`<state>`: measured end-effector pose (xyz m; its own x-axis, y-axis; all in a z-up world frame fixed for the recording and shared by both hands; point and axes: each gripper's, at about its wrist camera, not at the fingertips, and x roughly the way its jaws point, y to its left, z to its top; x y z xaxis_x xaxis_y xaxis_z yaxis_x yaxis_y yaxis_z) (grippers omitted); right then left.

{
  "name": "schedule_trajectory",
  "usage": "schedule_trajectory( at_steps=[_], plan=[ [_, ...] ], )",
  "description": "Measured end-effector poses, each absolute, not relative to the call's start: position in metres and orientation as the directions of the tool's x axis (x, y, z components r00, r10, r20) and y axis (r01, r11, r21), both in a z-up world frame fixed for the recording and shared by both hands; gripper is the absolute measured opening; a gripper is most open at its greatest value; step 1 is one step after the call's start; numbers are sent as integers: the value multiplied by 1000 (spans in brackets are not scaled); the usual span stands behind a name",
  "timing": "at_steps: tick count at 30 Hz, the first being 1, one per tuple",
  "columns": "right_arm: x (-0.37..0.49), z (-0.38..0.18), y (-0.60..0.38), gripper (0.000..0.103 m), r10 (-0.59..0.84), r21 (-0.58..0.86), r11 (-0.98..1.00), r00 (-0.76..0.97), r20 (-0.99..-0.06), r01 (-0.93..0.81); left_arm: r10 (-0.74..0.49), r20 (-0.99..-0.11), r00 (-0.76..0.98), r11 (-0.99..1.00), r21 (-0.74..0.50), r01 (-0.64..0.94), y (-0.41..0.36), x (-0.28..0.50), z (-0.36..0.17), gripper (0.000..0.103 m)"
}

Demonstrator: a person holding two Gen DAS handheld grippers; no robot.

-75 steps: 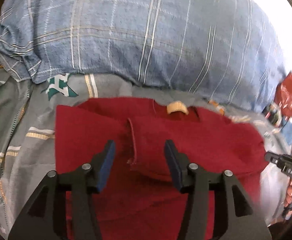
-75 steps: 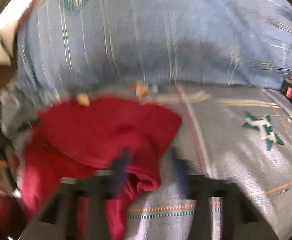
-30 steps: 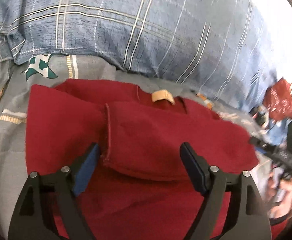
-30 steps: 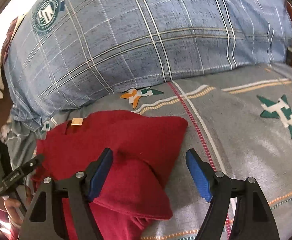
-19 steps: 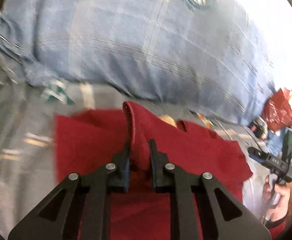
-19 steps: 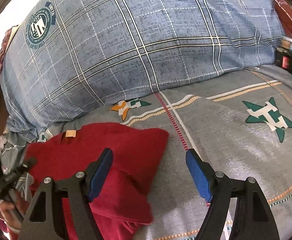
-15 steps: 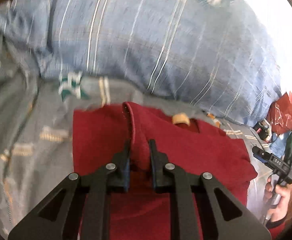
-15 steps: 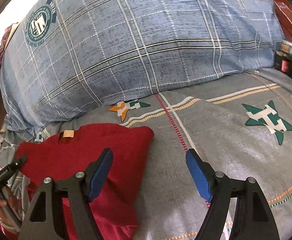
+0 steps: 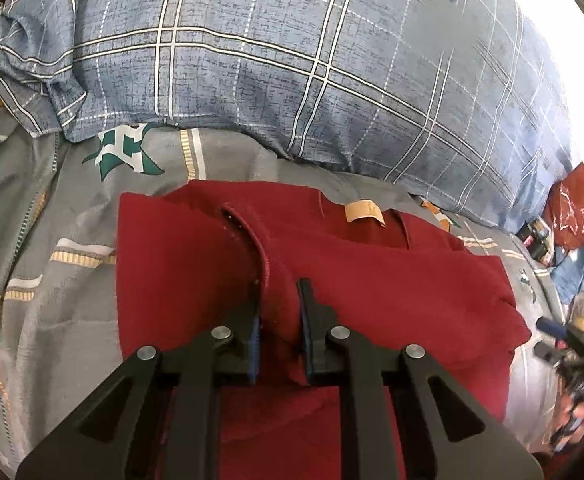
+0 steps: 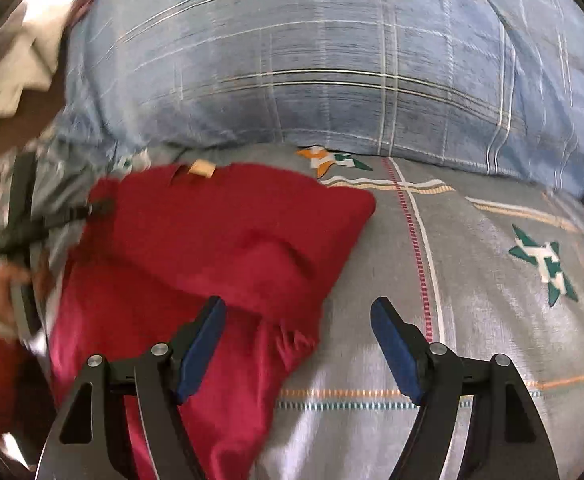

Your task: Fold small clothes

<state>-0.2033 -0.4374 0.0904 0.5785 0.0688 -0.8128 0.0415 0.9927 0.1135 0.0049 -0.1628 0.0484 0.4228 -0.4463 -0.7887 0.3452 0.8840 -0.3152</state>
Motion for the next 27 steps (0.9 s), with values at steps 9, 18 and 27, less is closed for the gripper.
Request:
schedule_trajectory(
  at_steps=[9,18,27],
  plan=[
    [-197,81,-436,9,-69,26,989,608,-791,145,-462,-788,407,873,-323,366,-170,-6,49,15],
    [-223,92,-489,74,83,279,937,644,-760,210,-423,-818,390,891,-297,344,-170,-2,42,16],
    [-144,32,-501,11,77,319,899,610,-789,299,-405,-828,388,896,-275,350,-172,1,36,19]
  ],
)
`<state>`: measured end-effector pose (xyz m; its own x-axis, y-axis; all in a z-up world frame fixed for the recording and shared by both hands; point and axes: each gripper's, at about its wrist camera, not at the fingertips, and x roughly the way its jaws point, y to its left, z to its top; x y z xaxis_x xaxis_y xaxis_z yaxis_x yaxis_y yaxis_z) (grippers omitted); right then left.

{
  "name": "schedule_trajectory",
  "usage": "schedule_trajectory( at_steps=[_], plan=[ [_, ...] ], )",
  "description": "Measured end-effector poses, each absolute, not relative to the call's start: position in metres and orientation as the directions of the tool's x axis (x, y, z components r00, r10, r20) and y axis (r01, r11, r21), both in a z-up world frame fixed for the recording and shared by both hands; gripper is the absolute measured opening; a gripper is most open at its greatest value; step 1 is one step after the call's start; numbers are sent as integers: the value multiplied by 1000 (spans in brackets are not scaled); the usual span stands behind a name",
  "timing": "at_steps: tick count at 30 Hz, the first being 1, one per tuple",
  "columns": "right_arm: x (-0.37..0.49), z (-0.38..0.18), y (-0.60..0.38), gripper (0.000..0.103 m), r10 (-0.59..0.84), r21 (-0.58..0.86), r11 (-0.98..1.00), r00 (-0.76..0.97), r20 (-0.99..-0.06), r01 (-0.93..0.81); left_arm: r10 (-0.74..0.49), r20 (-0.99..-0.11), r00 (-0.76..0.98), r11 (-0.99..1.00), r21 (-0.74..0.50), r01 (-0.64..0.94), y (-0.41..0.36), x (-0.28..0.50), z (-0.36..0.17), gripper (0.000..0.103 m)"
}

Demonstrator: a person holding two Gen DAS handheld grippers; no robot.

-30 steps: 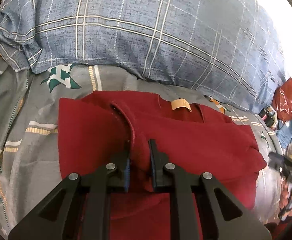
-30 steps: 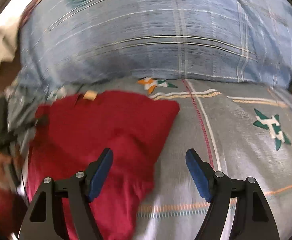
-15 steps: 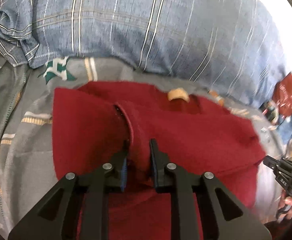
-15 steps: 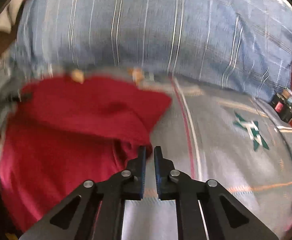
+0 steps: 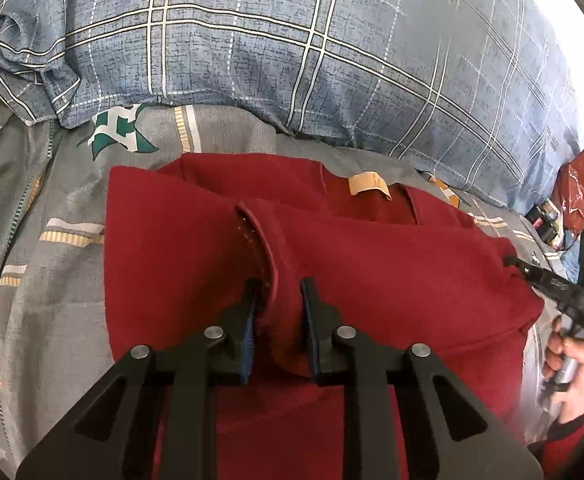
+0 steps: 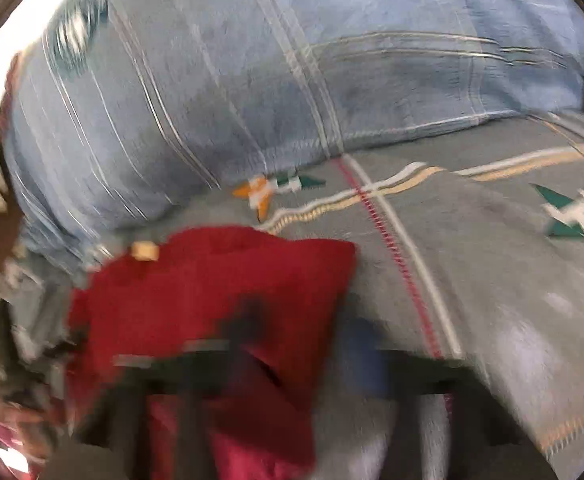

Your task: Fold small clothes

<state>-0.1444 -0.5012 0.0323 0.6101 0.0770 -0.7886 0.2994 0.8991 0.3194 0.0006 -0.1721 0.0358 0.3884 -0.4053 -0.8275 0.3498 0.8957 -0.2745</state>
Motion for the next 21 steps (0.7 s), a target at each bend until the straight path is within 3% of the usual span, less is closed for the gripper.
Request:
schedule_trajectory(
  at_steps=[3,6,8,10,12,13,16,18,21],
  plan=[
    [-140,41,-491,6,-120,114,938,616,-778,327,-404,-829,387,898,-278,343,-171,4,36,19],
    [-145,30,-503,1,-206,45,920,579,-789,389,-388,-831,398,904,-259,342,-171,3,36,21],
    [-155,26,-516,7,-151,128,899,572,-806,418,-387,-831,399,904,-258,340,-170,2,38,21],
    [-174,46,-515,8,-45,251,897,640,-767,364,-384,-830,403,905,-253,342,-170,1,39,21],
    [-189,66,-496,26,-31,225,931,674,-739,289,-379,-833,405,907,-248,339,-170,1,37,25],
    [-194,71,-486,31,-21,209,944,680,-733,255,-376,-833,407,909,-246,336,-169,1,36,26],
    [-206,56,-456,30,28,169,968,595,-803,183,-368,-829,420,914,-239,328,-167,-2,34,35],
    [-211,41,-445,30,-42,56,983,518,-854,173,-365,-826,429,915,-234,328,-165,-6,35,47],
    [-221,39,-442,34,-78,19,984,534,-842,175,-350,-822,450,920,-210,331,-163,-16,39,52]
  ],
)
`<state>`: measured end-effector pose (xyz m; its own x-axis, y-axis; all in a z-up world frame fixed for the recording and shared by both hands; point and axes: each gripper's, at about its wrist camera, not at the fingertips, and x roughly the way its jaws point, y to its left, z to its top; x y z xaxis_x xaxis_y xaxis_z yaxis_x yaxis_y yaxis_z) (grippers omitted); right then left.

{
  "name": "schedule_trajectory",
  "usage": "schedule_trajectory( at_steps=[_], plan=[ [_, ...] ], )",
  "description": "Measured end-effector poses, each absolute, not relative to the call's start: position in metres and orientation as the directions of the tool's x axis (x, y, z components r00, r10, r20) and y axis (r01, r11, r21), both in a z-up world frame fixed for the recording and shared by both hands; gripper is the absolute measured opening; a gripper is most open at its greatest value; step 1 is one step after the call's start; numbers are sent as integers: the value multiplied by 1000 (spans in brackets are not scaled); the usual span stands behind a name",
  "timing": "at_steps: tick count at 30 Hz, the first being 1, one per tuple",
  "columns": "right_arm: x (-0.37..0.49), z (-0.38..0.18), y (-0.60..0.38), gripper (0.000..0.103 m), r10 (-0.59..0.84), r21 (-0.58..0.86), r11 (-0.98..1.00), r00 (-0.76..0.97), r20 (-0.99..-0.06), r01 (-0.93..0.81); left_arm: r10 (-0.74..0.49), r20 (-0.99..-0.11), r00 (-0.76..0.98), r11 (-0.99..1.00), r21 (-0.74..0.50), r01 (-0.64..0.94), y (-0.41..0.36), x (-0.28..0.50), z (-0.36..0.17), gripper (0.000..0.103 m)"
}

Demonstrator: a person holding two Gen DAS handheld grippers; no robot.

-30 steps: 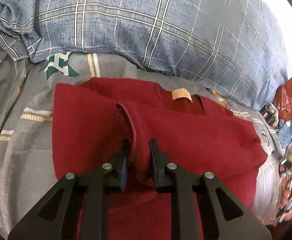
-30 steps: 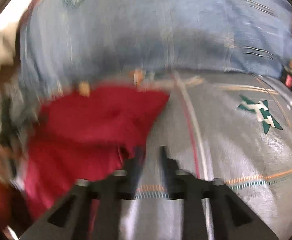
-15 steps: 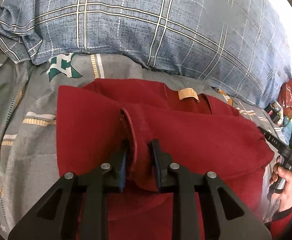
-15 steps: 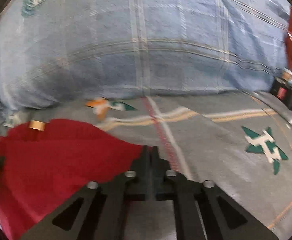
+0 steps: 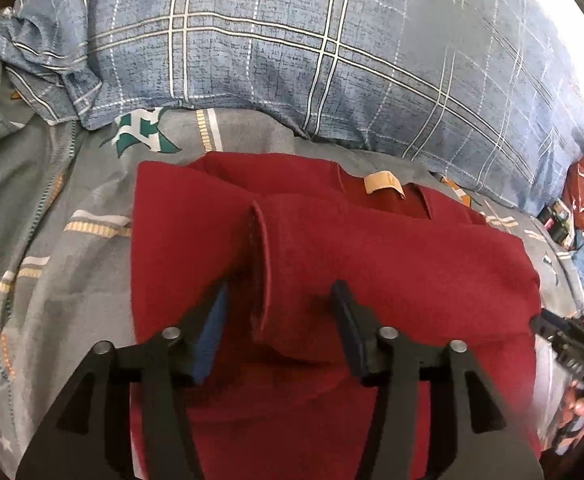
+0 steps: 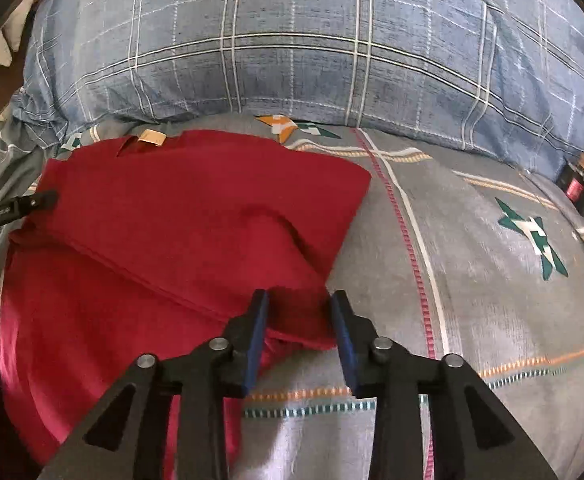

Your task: Fold small clothes

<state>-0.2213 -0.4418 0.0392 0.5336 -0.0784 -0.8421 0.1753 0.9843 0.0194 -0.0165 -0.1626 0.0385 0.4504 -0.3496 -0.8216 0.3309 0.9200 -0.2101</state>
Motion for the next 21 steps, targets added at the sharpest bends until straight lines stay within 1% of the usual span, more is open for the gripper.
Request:
schedule_trajectory(
  at_steps=[2,4,6,8,11,13,17,21],
  plan=[
    [-234,48,-448,35,-54,65,978,539,-840,199,-332,-816,473,924,-182,335,-162,-26,43,53],
    [-254,55,-448,39,-28,116,970,572,-820,214,-326,-807,492,925,-163,345,-161,-35,49,54],
    [-264,57,-442,53,-21,137,966,591,-807,221,-319,-794,517,925,-140,354,-159,-47,57,58],
    [-266,59,-438,54,-21,143,964,602,-798,222,-316,-779,541,924,-123,362,-156,-58,67,60],
    [-275,67,-427,55,-14,151,965,618,-786,214,-301,-751,587,932,-101,348,-149,-75,79,74],
    [-279,68,-422,56,-10,159,964,629,-778,213,-295,-737,609,938,-100,333,-142,-87,84,74],
    [-284,70,-418,63,-9,178,957,639,-769,228,-276,-736,618,944,-88,317,-131,-103,84,74],
    [-291,73,-414,65,18,223,947,652,-758,233,-246,-729,639,950,-49,309,-122,-122,86,74]
  ],
)
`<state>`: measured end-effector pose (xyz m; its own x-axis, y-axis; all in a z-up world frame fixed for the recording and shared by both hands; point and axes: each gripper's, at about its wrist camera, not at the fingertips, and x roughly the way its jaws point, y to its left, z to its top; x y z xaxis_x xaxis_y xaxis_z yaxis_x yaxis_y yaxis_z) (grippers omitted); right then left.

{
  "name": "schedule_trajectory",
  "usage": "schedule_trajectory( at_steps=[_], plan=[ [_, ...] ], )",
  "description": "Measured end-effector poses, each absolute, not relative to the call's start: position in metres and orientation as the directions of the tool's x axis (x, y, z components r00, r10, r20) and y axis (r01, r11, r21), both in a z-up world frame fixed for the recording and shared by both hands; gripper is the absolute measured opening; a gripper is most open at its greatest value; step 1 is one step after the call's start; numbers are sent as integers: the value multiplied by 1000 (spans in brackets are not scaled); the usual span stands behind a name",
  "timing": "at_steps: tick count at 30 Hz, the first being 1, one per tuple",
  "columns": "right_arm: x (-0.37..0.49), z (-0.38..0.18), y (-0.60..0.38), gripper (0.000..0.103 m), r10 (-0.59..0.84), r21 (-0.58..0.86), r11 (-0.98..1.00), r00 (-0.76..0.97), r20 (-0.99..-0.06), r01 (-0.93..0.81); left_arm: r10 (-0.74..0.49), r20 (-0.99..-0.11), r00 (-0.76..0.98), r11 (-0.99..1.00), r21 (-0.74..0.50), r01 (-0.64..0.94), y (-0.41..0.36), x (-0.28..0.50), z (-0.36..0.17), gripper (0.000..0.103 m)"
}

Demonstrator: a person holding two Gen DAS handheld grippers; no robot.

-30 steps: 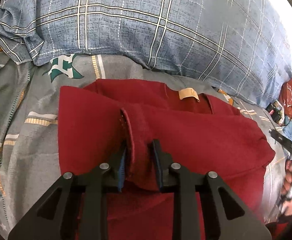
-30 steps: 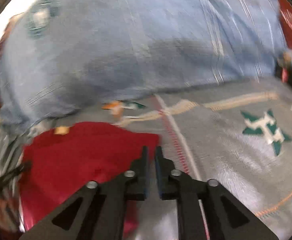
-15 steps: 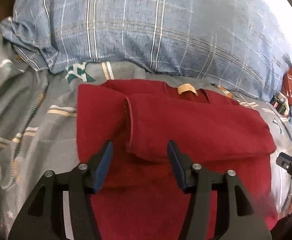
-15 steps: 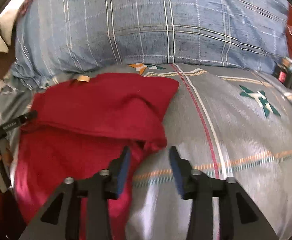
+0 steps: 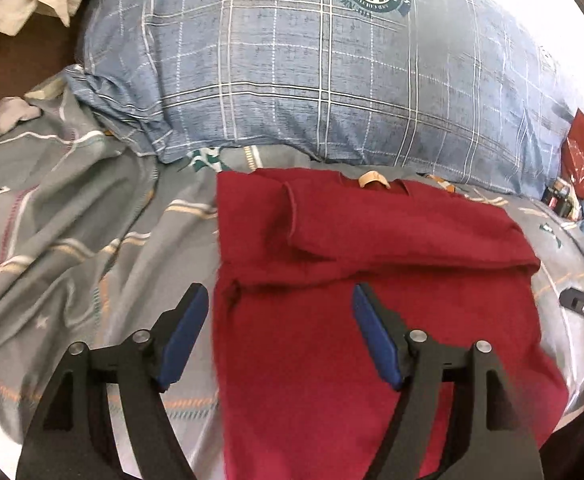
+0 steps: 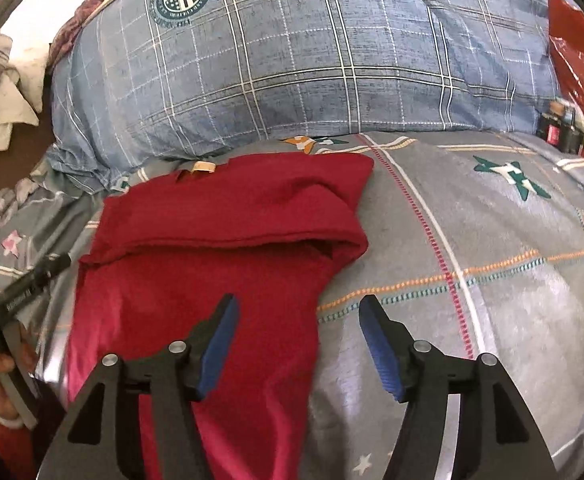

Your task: Fold small clothes

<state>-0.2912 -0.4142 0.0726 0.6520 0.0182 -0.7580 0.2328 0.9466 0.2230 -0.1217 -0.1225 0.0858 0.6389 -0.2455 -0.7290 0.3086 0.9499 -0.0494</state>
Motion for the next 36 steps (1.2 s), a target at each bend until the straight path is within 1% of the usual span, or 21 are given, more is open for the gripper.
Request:
schedule_trajectory(
  at_steps=[6,8,11,14,16,18,19,23,24,26,30,33,36],
  plan=[
    [-303,76,-403,66,17,221,948,656,-755,230,-254,-722,644,950,-62,306,-107,-149,90,74],
    [-309,78,-400,69,21,224,948,658,-752,226,-260,-721,642,950,-73,303,-102,-158,90,74],
    [-323,87,-398,70,24,237,946,679,-733,223,-262,-726,635,952,-86,294,-93,-174,89,75],
    [-345,104,-399,70,5,248,940,717,-697,234,-254,-724,641,953,-72,295,-88,-189,89,76],
    [-364,126,-406,70,-29,240,939,753,-658,246,-254,-720,646,950,-61,305,-86,-198,89,77],
    [-381,148,-416,76,-80,231,932,778,-623,281,-257,-713,652,950,-62,306,-84,-205,91,78],
    [-390,158,-421,77,-104,231,926,791,-603,298,-265,-710,652,949,-70,308,-83,-208,93,78],
    [-441,209,-446,84,-248,233,889,842,-479,394,-309,-705,639,934,-98,343,-84,-218,101,78],
    [-462,224,-452,87,-305,236,870,849,-432,433,-322,-695,643,929,-101,355,-84,-223,104,80],
    [-484,240,-458,92,-370,231,850,848,-379,474,-329,-680,655,926,-98,363,-83,-232,110,84],
    [-525,264,-453,95,-489,168,817,817,-307,552,-339,-670,660,924,-106,367,-79,-242,119,84],
    [-534,264,-449,99,-490,167,817,817,-305,552,-332,-667,667,927,-102,360,-74,-248,124,84],
    [-527,251,-438,99,-406,184,855,847,-344,484,-334,-662,671,929,-112,352,-69,-256,128,84]
  ],
)
